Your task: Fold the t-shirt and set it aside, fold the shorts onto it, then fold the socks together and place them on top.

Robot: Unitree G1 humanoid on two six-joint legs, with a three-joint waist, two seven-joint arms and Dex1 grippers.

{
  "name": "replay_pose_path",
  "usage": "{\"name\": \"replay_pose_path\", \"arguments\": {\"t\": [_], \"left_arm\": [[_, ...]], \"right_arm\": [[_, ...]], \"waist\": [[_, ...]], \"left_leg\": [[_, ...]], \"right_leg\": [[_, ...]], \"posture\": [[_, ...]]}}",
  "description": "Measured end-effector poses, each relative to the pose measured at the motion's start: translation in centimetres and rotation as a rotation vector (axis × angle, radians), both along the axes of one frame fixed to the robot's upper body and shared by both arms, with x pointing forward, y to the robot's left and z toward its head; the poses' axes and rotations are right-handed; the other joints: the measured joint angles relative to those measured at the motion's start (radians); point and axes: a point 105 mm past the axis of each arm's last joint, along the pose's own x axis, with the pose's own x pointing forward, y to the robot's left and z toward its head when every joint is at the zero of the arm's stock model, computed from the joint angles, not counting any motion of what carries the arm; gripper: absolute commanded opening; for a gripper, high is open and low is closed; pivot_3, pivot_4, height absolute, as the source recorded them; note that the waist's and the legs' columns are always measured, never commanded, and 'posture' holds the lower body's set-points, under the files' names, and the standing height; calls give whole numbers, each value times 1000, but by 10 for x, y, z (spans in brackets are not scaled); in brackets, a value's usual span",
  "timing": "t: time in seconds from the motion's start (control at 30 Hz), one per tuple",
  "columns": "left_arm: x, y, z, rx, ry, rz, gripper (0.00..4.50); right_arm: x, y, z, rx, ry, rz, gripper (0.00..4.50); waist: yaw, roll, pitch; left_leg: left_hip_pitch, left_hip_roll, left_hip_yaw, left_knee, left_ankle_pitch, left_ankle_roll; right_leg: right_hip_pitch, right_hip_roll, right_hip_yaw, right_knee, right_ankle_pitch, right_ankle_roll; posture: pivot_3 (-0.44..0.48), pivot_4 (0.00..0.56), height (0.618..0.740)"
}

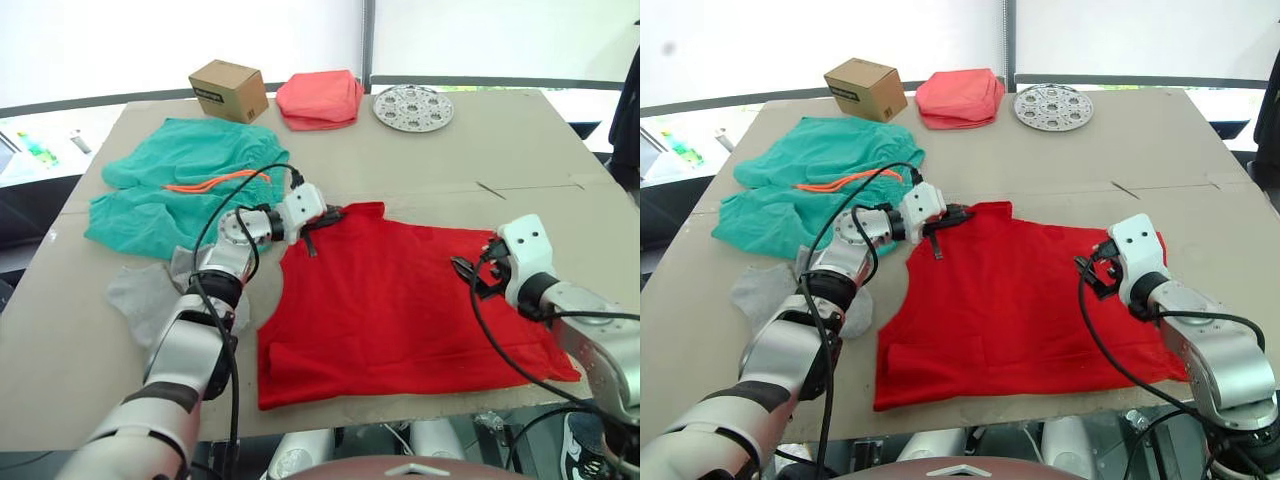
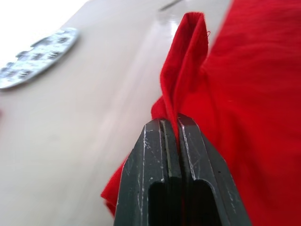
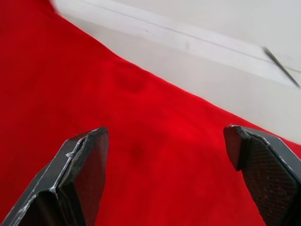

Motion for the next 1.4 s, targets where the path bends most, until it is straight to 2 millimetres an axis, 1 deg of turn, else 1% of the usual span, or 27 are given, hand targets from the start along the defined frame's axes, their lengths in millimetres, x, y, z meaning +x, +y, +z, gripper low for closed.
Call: {"name": "replay_pose_path", "arguments": {"t": [0.1, 0.13, 0.23, 0.37, 0.47, 0.53, 0.6, 0.67, 0.73, 0.83, 1.0, 1.03, 1.07, 1.17, 1.3, 1.33, 1.4], "left_arm": [[1, -3, 2, -4, -22, 0, 28], [0, -5, 1, -1, -20, -6, 28], [-3, -5, -3, 4, -19, -24, 28], [-9, 1, -11, 16, -22, -37, 28], [-12, 8, -7, 10, -49, -42, 28], [-19, 6, 0, -7, -89, -91, 28], [-33, 0, 8, -15, -148, -186, 28], [-48, -1, 9, -2, -188, -266, 28], [-61, 5, 0, 46, -185, -318, 28], [-74, 18, -22, 111, -120, -346, 28], [-86, 26, -45, 139, -36, -351, 28], [-87, 25, -45, 140, -36, -354, 28], [-91, 25, -45, 140, -33, -373, 28], [-101, 31, -52, 141, 8, -391, 28], [-99, 32, -49, 130, 8, -383, 28], [-99, 32, -48, 127, 5, -382, 28], [-100, 33, -50, 128, 5, -382, 28]], "right_arm": [[15, -14, 10, -12, 10, -114, 4168], [18, -19, 12, -16, 14, -150, 4168], [28, -31, 15, -39, 94, -246, 4168], [33, -39, 19, -3, 138, -277, 4168], [32, -40, 16, -2, 161, -276, 4168], [31, -41, 16, 2, 166, -276, 4168], [30, -41, 15, 7, 176, -273, 4168], [27, -42, 15, 9, 181, -275, 4168], [23, -44, 15, 7, 183, -282, 4168], [16, -47, 13, 12, 194, -293, 4168], [3, -40, 11, -12, 205, -220, 4168], [2, -40, 11, -22, 206, -215, 4168], [-2, -40, 12, -97, 212, -163, 4168], [-7, -44, 16, -237, 220, -95, 4168], [-6, -39, 12, -271, 231, -47, 4168], [-6, -43, 7, -319, 258, -43, 4168], [-3, -48, 5, -346, 269, -55, 4168]], "waist": [[-1, 0, 0], [0, 0, 0], [-3, 0, 0], [-8, 0, 0], [-13, 0, 0], [-16, 0, 0], [-21, 1, 0], [-24, 1, -1], [-30, 3, -2], [-28, 6, -3], [-22, 6, -3], [-22, 6, -3], [-22, 6, -3], [-27, 7, -3], [-25, 6, -3], [-24, 6, -3], [-23, 6, -3]], "left_leg": [[0, 0, 0, 0, 0, -1], [0, 0, -1, 0, 2, -4], [-2, 0, -1, 0, 2, -4], [-2, 0, -2, 0, 2, -4], [-4, 0, -2, 0, 2, -4], [-4, 0, -1, 1, 2, -4], [-5, 0, -1, 1, 2, -4], [-5, 0, -1, 1, 2, -4], [-4, 0, -1, 0, 2, -4], [-4, 0, -1, 0, 2, -3], [-4, 0, -1, 3, 0, 0], [-4, 0, -1, 3, 0, 0], [-5, 0, -1, 3, 0, 0], [-4, 0, 0, 3, 0, 0], [-4, 1, -1, 3, 0, 1], [-4, 1, 0, 4, 0, 1], [-4, 0, 0, 4, 0, 1]], "right_leg": [[0, 0, 0, 0, 0, 0], [0, 0, -1, 1, 0, 0], [-2, 0, 0, 1, 0, 0], [-2, 0, -1, 1, 0, 0], [-4, 0, -1, 2, 0, 0], [-4, -1, 0, 2, 1, 0], [-4, -1, 0, 2, 1, 0], [-4, -1, 0, 2, 1, 0], [-5, 0, 1, 2, 1, 0], [-5, 0, 1, 2, 1, 0], [-5, 0, 0, 2, 2, 0], [-5, 0, 1, 2, 2, 0], [-5, 0, 0, 2, 2, 0], [-5, 0, 0, 1, 2, 0], [-4, 0, 0, 1, 2, 0], [-4, 0, 0, 1, 2, 0], [-4, 0, 0, 1, 2, 0]], "posture": [[0, 150, 740], [0, 150, 740], [0, 150, 740], [0, 150, 740], [0, 150, 740], [0, 150, 740], [0, 150, 740], [0, 150, 740], [0, 150, 740], [0, 150, 740], [0, 150, 740], [0, 150, 740], [0, 150, 740], [0, 150, 740], [0, 150, 740], [0, 150, 740], [0, 150, 740]]}}
